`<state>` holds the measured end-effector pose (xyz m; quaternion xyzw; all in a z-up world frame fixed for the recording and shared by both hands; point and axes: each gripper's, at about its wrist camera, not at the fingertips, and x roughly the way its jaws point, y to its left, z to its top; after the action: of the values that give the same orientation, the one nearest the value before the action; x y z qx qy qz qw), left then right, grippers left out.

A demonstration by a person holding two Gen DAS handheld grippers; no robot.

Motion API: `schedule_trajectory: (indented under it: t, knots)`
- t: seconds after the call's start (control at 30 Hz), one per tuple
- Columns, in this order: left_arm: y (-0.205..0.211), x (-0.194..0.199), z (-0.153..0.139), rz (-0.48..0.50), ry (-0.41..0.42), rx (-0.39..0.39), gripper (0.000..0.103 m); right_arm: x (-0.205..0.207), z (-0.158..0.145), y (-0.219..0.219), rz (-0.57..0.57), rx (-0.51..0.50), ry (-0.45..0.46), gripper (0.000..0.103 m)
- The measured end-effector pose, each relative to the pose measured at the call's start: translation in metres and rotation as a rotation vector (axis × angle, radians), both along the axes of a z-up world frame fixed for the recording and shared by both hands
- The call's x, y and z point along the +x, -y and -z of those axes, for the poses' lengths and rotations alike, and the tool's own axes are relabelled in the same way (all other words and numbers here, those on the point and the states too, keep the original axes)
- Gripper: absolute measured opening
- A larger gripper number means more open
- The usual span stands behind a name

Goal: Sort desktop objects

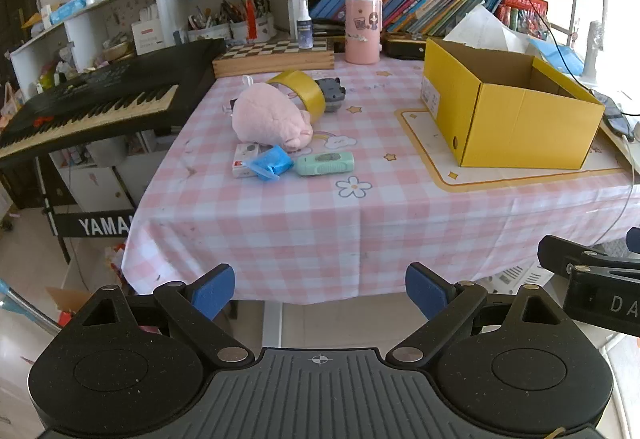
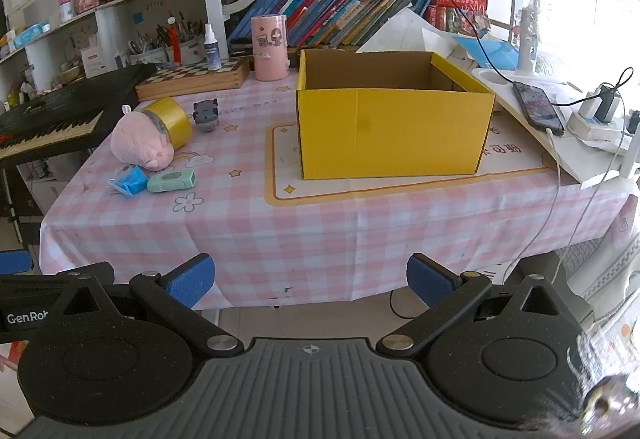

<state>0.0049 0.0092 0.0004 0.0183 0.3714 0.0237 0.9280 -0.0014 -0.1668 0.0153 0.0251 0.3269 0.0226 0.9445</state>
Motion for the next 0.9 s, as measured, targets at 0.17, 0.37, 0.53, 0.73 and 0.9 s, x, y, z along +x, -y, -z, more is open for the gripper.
schedule_trajectory:
  t: [0.17,0.37,0.53,0.73,0.9]
  knots:
    - [-0.0004,0.0008,0.0003,0.0,0.0,0.0,0.094,0.0004,0.0002,-0.0004,-0.001,-0.001,0.001,0.103]
    - [-0.0005,0.0021,0.0005,0.001,-0.006,-0.003,0.094,0.0024,-0.0004,-0.0024,-0.005,-0.004,0.004,0.103]
    - [-0.0011,0.0032,0.0005,0.0,-0.007,-0.003,0.094,0.003,-0.0006,-0.0026,-0.006,-0.004,0.004,0.103]
    - [-0.0023,0.0042,0.0011,-0.001,-0.01,-0.007,0.094,0.005,-0.0015,-0.005,-0.008,-0.005,0.004,0.103]
    - [-0.0029,0.005,0.0016,0.001,-0.008,-0.004,0.094,0.0056,-0.0013,-0.0054,-0.007,-0.005,0.003,0.103]
